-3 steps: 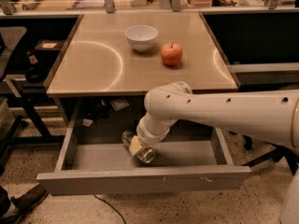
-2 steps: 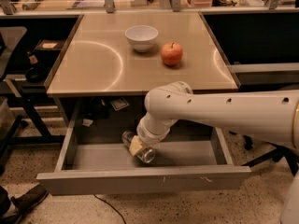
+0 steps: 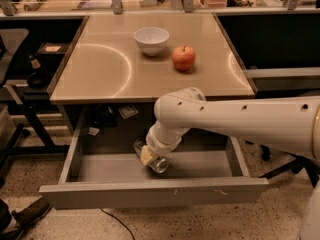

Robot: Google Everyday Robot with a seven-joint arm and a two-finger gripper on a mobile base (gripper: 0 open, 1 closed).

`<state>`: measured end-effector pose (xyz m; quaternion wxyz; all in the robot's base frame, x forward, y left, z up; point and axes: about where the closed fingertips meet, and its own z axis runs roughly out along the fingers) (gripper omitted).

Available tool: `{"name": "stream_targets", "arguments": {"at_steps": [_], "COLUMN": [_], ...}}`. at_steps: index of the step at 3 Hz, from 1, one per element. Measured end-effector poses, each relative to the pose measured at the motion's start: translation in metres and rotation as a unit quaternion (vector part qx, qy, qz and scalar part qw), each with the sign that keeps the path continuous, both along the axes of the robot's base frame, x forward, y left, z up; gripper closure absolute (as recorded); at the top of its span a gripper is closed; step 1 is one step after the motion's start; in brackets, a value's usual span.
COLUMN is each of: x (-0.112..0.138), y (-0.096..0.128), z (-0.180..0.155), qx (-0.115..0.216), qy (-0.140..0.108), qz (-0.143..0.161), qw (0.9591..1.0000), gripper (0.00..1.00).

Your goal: Place redbull can into top drawer

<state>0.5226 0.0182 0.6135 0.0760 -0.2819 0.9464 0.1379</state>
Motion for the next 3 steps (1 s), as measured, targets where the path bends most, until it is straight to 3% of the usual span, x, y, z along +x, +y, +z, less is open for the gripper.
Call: {"name": "stream_targets", "arguments": {"at_steps": [1, 2, 3], "x": [0.0, 0.0, 0.0], "y": [0.0, 0.0, 0.0], "z": [0.0, 0.0, 0.0], "qx": [0.0, 0.0, 0.0], "qy": [0.0, 0.0, 0.0], "qz": [0.0, 0.0, 0.0], "qw": [1.0, 1.0, 1.0], "gripper": [0.12, 0.0, 0.0]}}
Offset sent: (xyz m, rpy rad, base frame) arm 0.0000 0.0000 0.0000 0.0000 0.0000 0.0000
